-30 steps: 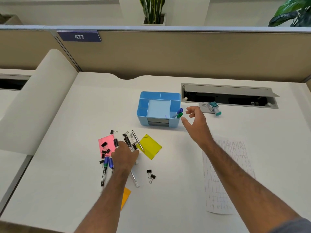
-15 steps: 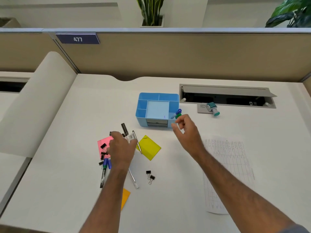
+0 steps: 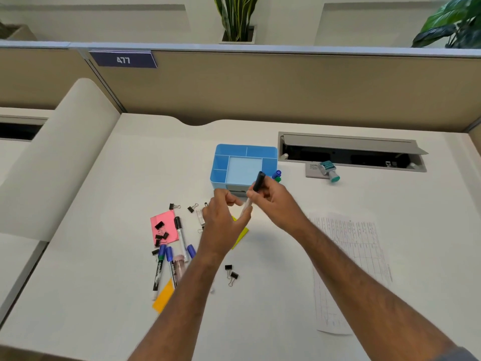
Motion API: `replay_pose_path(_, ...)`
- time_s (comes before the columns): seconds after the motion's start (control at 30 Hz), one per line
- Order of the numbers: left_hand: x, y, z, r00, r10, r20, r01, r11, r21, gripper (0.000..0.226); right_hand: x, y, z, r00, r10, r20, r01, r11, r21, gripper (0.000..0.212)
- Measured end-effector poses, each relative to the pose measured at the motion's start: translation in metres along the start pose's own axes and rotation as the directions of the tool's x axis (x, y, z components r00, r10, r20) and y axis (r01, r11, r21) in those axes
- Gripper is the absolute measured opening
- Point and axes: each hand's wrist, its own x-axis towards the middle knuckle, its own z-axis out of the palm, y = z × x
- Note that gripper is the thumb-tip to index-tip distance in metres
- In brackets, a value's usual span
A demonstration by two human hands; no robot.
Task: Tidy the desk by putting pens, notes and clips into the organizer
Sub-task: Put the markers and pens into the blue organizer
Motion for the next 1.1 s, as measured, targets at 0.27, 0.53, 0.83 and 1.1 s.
replay_pose_path(0.27, -0.004, -0.082, -0.036, 0.937, -0.336, -0.093, 0.348, 0.918, 0.192, 0.027, 0.025, -0.006, -0.052, 0.956, -0.081, -0.283, 0.06, 0.995, -0.082, 0.009)
replay_pose_path(0.53, -0.02, -0.141, -0.055, 0.841, -0.531, -0.103, 0.512, 0.722, 0.466, 0.035, 0.043, 0.007, -0.063, 0.943, -0.042, -0.33, -0.042, 0.969, -0.243, 0.018)
replay_pose_path(0.83, -0.028, -0.141, -0.044, 0.864, -0.502, -0.031, 0.429, 0.703, 0.567, 0.044, 0.04, 0.022, -0.051, 0.956, 0.003, -0.293, -0.093, 0.952, -0.291, 0.032)
replay_pose_path(1.1, -0.022, -0.13, -0.05, 0.908, -0.411, -0.082, 0.395, 0.774, 0.494, 0.04, 0.025, 0.023, -0.051, 0.947, -0.014, -0.32, -0.052, 0.979, -0.197, 0.015)
